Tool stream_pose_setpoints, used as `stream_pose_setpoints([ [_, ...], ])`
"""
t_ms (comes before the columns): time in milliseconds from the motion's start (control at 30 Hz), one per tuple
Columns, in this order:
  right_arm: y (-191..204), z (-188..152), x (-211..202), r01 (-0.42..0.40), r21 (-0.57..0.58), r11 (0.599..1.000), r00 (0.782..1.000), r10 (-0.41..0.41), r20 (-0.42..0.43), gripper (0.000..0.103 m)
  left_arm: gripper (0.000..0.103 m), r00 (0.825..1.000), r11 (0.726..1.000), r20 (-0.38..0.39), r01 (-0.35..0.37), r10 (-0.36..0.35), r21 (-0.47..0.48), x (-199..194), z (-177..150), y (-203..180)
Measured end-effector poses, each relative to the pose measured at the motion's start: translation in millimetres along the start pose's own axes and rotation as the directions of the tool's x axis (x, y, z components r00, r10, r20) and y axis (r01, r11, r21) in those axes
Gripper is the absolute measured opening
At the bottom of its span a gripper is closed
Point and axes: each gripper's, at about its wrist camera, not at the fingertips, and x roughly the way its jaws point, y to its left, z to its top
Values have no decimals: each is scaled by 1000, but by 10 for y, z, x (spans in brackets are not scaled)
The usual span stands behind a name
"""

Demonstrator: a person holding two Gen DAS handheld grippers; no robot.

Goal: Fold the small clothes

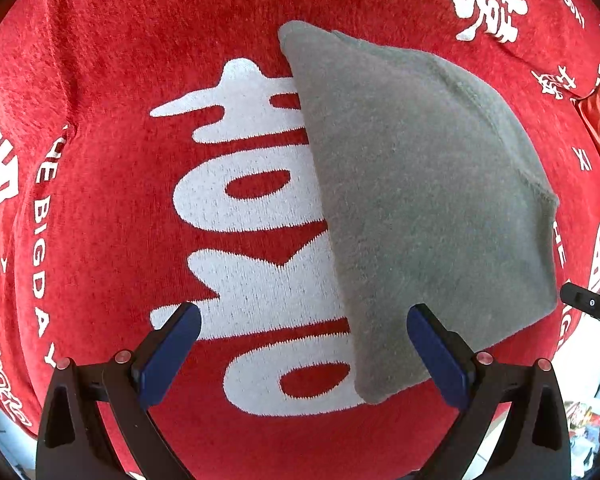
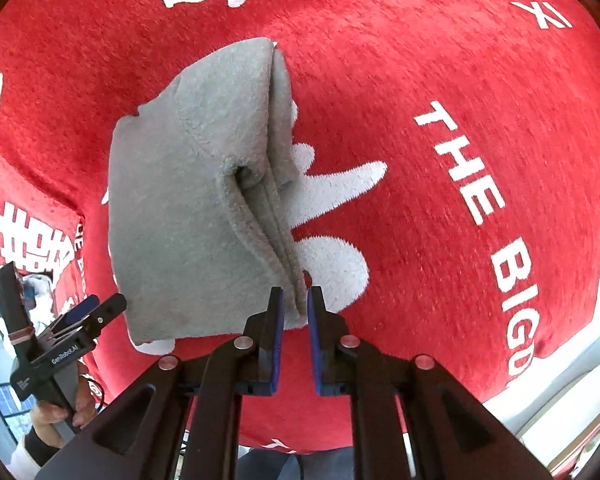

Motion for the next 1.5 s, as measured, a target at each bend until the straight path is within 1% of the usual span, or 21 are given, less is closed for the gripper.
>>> stream_pose_setpoints([
  [33, 8, 5, 25, 0, 2, 1000, 1000, 0, -5, 13, 103, 1000, 1000, 3, 1, -1, 3, -21, -22, 23],
  [100, 8, 5, 56, -2, 4, 1000, 1000, 2, -15, 13, 103, 1000, 1000, 7, -1, 1, 4, 18, 38, -60],
  [200, 6, 51, 65, -6, 1, 1000, 1000, 6, -17, 13, 103, 1000, 1000, 13, 8, -7, -19, 5, 58, -31],
  [333, -38, 237, 12, -26, -1, 1000, 1000, 26, -8, 14, 103, 999, 997, 35, 31, -28, -73, -41, 172, 56],
  [367, -54, 312, -5, -29, -2, 1000, 1000, 29, -9, 16, 103, 999, 995, 37, 33, -30, -90, -49, 225, 73],
  [433, -77, 463, -42, -35, -4, 999, 999, 35, -3, 28, 103, 999, 992, 33, 41, -37, -121, -41, 341, 88],
  [467, -84, 525, -55, -37, -5, 999, 999, 37, 1, 44, 103, 999, 990, 30, 46, -42, -135, -24, 395, 89],
  [500, -88, 605, -69, -45, -8, 999, 999, 45, 7, 52, 103, 998, 987, 28, 52, -48, -153, -11, 467, 88],
  [667, -57, 977, -42, -97, -36, 995, 995, 98, 10, 52, 103, 998, 980, 41, 55, -48, -190, 78, 736, 19],
  [767, -71, 1169, 99, -137, -18, 990, 990, 137, -29, 52, 103, 997, 972, 40, 75, -67, -223, 153, 844, 16],
  [900, -113, 1312, 222, -177, 1, 984, 982, 177, -63, 52, 103, 995, 962, 27, 102, -99, -253, 270, 963, 32],
  [967, -134, 1348, 252, -193, 8, 981, 978, 193, -73, 52, 103, 993, 959, 6, 117, -119, -258, 342, 1004, 31],
  [1100, -127, 1401, 303, -274, 23, 962, 957, 275, -97, 52, 103, 987, 951, -5, 154, -161, -267, 434, 1059, 1],
  [1133, -119, 1416, 351, -295, 35, 955, 948, 297, -114, 52, 103, 985, 949, -7, 163, -171, -271, 456, 1074, -13],
  [1167, -120, 1427, 394, -310, 49, 949, 941, 314, -126, 45, 103, 984, 947, -7, 168, -177, -273, 473, 1082, -31],
  [1200, -127, 1426, 422, -323, 65, 944, 935, 329, -130, 26, 103, 983, 946, -8, 172, -182, -275, 486, 1094, -49],
  [1233, -121, 1430, 446, -318, 72, 945, 935, 325, -138, 8, 103, 983, 945, -8, 174, -183, -276, 496, 1093, -69],
  [1300, -65, 1430, 403, -300, 30, 953, 944, 302, -131, 8, 103, 984, 947, -8, 170, -179, -273, 508, 1113, -130],
  [1367, -2, 1415, 319, -250, -41, 967, 963, 244, -118, 8, 103, 984, 950, -3, 172, -179, -263, 496, 1163, -179],
  [1433, -31, 1405, 368, -212, -58, 976, 970, 203, -133, 8, 103, 982, 951, 3, 184, -189, -247, 477, 1204, -194],
  [1500, -48, 1396, 464, -189, -65, 980, 972, 177, -152, 8, 103, 982, 955, -6, 182, -189, -235, 506, 1226, -233],
])
